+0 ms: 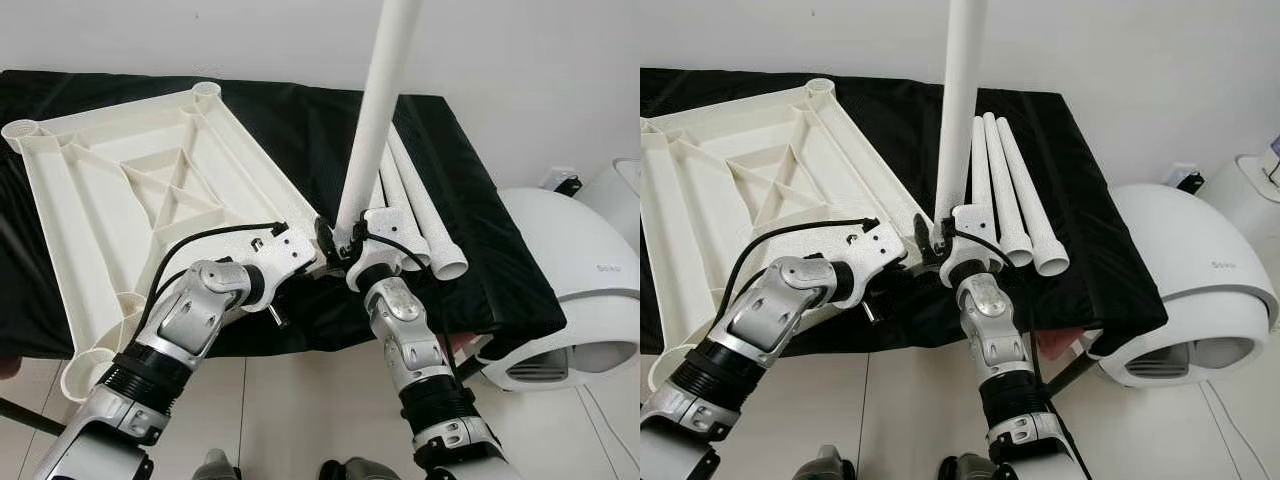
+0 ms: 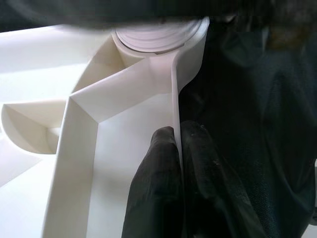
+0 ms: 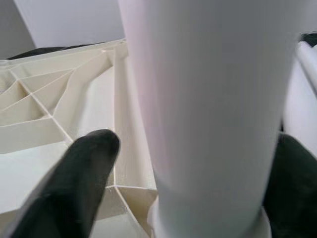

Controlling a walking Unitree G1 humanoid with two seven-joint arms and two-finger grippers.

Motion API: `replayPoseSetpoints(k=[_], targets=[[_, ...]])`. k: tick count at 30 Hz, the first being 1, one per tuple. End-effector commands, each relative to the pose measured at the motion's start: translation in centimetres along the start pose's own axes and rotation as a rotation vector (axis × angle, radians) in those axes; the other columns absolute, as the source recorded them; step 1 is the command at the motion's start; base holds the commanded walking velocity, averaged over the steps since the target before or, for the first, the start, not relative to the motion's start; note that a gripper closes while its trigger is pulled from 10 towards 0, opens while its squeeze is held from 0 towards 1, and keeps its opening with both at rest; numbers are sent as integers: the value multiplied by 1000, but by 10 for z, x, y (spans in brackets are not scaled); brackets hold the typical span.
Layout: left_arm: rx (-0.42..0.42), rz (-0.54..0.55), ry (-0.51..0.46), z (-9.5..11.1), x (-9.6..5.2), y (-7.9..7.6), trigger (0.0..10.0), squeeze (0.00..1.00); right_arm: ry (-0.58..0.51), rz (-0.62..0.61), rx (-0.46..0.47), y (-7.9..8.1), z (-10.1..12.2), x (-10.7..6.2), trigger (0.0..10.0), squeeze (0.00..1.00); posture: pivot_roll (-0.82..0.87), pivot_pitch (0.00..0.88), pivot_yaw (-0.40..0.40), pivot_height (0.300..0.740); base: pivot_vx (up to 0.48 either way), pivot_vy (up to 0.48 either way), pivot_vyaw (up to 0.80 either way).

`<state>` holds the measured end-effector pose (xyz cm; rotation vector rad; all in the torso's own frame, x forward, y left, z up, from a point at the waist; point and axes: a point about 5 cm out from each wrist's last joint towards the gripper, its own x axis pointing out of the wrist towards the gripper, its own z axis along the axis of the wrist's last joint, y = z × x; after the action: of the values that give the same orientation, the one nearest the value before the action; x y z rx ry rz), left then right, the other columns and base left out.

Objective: Building children table

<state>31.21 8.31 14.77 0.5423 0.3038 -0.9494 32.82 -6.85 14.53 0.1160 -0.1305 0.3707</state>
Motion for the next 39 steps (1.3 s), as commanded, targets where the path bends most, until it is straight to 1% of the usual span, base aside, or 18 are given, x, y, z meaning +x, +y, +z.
replayPoseSetpoints(k=[1, 9, 11, 12, 13, 15, 17, 18, 20, 22, 23, 24, 25, 27, 28, 30, 32, 39], targets=[[21, 3, -12, 4, 3, -4, 10000, 0, 20, 23, 6, -1, -3, 0, 10000, 1000, 18, 3, -74, 740, 0, 0, 0], [23, 2, -12, 4, 3, -3, 10000, 0, 10, 82, -9, -19, 5, 1, 10000, 1000, 15, 10, -75, 740, 0, 0, 0], [23, 2, -12, 4, 3, -3, 10000, 0, 16, 114, -31, -35, 9, 3, 10000, 1000, 15, 14, -74, 740, 0, 0, 0], [23, 2, -12, 4, 3, -3, 10000, 0, 16, 114, -31, -35, 9, 3, 10000, 1000, 15, 14, -74, 740, 0, 0, 0], [24, 4, -12, 5, 3, -2, 10000, 0, 27, 146, -34, -48, 13, 4, 10000, 0, 15, 17, -73, 740, 0, 0, 0], [25, 4, -12, 5, 3, -2, 10000, 0, 30, 156, -29, -52, 14, 5, 10000, 0, 15, 17, -73, 740, 0, 0, 0], [24, 6, -12, 5, 2, -1, 10000, 0, 29, 226, -40, -57, 16, 4, 10000, 0, 14, 20, -72, 740, 0, 0, 0], [24, 6, -12, 5, 2, -1, 10000, 0, 29, 226, -40, -57, 16, 4, 10000, 0, 14, 20, -72, 740, 0, 0, 0], [24, 8, -11, 5, 2, 0, 10000, 0, 48, 332, -56, -60, 16, 2, 10000, 0, 13, 23, -68, 740, 0, 0, 0], [24, 8, -11, 5, 2, 0, 10000, 0, 48, 332, -56, -60, 16, 2, 10000, 0, 13, 23, -68, 740, 0, 0, 0], [24, 10, -11, 5, 1, 1, 10000, 0, 67, 399, -68, -63, 15, 0, 10000, 0, 14, 25, -64, 740, 0, 0, 0], [24, 10, -11, 5, 1, 1, 10000, 0, 67, 399, -68, -63, 15, 0, 10000, 0, 14, 25, -64, 740, 0, 0, 0], [24, 12, -11, 5, 1, 2, 10000, 0, 94, 466, -64, -66, 13, -2, 10000, 0, 14, 27, -62, 740, 0, 0, 0], [24, 12, -11, 5, 1, 2, 10000, 0, 94, 466, -64, -66, 13, -2, 10000, 0, 14, 27, -62, 740, 0, 0, 0], [24, 13, -11, 5, 1, 2, 10000, 0, 121, 524, -57, -68, 11, -3, 10000, 0, 13, 27, -60, 740, 0, 0, 0], [24, 13, -11, 5, 1, 2, 10000, 0, 121, 524, -57, -68, 11, -3, 10000, 0, 13, 27, -60, 740, 0, 0, 0], [24, 18, -11, 5, 0, 4, 10000, 0, 166, 602, -70, -73, 9, -4, 10000, 0, 20, 28, -60, 740, 0, 0, 0], [23, 24, -12, 6, -1, 5, 10000, 0, 188, 622, -100, -78, 9, -1, 10000, 0, 22, 29, -62, 740, 0, 0, 0]])
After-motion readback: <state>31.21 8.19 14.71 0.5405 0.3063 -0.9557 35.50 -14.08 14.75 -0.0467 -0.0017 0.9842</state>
